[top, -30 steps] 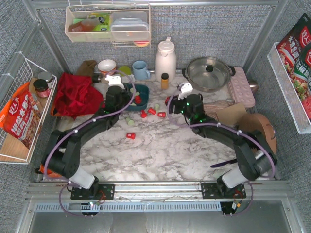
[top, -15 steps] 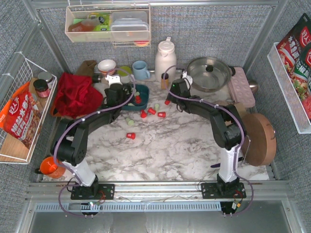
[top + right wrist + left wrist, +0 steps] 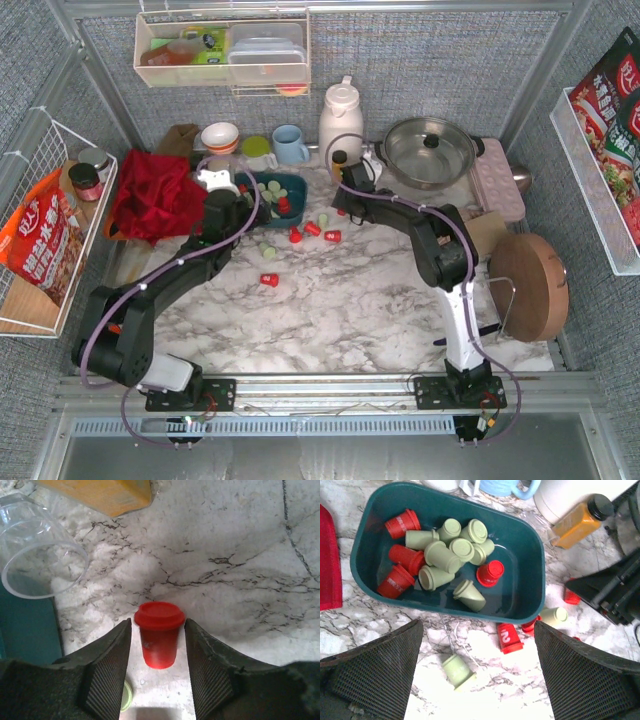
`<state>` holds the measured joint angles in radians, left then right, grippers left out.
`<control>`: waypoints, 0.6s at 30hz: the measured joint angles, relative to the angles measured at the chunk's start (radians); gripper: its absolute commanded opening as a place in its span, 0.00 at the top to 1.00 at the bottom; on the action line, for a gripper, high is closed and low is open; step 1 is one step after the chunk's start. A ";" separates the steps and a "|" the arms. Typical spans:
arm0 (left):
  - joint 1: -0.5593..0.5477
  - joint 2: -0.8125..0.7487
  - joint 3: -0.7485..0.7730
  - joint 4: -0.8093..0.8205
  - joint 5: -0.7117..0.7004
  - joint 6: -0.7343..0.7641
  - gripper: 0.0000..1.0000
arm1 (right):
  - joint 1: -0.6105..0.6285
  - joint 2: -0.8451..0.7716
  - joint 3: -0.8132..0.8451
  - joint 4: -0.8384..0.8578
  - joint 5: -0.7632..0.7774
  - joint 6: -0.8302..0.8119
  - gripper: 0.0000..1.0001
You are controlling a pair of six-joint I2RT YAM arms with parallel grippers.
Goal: Mix the coffee capsules in the storage basket
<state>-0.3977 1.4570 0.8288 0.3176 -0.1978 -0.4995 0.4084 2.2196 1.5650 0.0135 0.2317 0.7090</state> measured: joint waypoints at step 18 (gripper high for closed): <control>0.000 -0.105 -0.111 0.022 0.040 -0.108 0.01 | 0.002 -0.080 -0.085 -0.078 0.049 -0.030 0.79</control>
<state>-0.3977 1.3518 0.7181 0.3393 -0.1581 -0.6075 0.4099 2.1399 1.4799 -0.0643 0.2806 0.6792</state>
